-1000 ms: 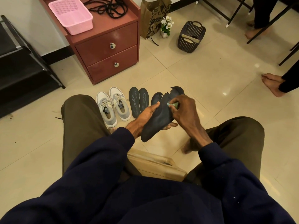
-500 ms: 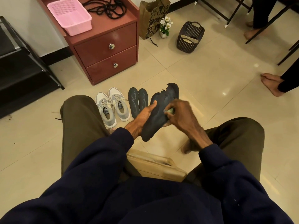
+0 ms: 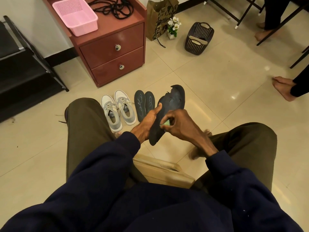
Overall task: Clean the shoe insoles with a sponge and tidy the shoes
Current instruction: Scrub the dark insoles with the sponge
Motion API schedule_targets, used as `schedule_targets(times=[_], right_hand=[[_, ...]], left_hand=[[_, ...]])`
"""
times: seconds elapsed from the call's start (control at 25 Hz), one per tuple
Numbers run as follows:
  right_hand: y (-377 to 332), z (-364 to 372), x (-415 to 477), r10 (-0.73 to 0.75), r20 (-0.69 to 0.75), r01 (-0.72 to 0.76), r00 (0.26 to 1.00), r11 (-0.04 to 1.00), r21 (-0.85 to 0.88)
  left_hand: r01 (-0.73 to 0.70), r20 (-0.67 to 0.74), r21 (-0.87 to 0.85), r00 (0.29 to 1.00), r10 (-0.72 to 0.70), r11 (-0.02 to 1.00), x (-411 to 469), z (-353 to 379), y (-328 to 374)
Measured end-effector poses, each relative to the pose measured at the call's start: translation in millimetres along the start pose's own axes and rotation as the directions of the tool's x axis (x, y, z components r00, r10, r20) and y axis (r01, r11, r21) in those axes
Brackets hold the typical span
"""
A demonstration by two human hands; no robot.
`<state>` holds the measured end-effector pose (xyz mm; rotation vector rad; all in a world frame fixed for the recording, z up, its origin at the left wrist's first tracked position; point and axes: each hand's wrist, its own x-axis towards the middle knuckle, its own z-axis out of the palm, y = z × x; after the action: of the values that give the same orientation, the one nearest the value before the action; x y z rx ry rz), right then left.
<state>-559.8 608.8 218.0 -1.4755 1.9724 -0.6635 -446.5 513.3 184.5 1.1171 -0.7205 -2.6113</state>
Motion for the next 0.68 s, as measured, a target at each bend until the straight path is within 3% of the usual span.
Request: schedule_targets(times=[0.2, 0.28, 0.36, 0.44, 0.68], right_hand=[[29, -9, 9, 0.093, -0.382, -0.159, 0.920, 0.977, -0.145], [18, -1, 6, 0.019, -0.329, -0.069, 0.944, 0.987, -0.142], [-4, 6, 0, -0.071, -0.161, 0.061, 0.984, 0.996, -0.065], [-8, 5, 2, -0.069, -0.098, 0.070, 0.993, 0.998, 0.002], [27, -10, 11, 0.096, -0.370, -0.179, 0.924, 0.964, -0.195]], left_hand=[[0.035, 0.013, 0.007, 0.999, -0.035, 0.999, -5, 8, 0], [0.006, 0.008, -0.009, 1.000, -0.006, 1.000, 0, 6, -2], [-0.010, 0.002, -0.024, 1.000, 0.010, 1.000, 3, 0, -2], [0.010, 0.004, -0.017, 1.000, -0.010, 1.000, 5, -3, -2], [0.139, 0.137, -0.026, 0.981, -0.134, 0.990, -4, 8, -4]])
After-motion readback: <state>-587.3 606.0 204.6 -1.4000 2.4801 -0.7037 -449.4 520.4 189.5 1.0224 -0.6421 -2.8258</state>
